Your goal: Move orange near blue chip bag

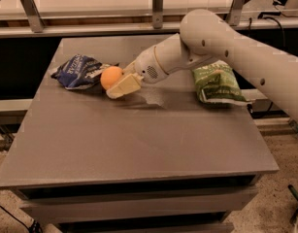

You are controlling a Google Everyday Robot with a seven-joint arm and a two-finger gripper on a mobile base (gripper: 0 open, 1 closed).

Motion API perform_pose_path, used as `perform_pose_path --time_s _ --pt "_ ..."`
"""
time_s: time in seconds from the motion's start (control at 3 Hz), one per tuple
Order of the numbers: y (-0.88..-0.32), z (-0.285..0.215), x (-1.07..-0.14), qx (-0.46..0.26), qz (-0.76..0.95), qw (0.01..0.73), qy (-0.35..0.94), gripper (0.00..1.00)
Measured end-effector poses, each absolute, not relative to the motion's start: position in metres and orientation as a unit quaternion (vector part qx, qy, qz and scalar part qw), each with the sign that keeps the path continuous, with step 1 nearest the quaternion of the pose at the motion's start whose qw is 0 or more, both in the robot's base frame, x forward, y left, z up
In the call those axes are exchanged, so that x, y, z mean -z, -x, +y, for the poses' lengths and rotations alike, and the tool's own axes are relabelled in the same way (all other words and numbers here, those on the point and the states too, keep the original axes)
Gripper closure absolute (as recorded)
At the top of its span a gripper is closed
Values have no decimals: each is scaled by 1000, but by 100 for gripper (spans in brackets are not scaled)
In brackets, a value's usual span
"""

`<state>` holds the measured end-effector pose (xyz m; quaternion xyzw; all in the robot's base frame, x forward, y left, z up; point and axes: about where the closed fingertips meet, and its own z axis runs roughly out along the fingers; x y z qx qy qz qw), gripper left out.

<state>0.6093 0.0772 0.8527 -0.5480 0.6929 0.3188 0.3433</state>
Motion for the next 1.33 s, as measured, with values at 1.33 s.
perform_pose_path --time_s 1.33 --pt "-600 58 -896 -295 663 399 560 0"
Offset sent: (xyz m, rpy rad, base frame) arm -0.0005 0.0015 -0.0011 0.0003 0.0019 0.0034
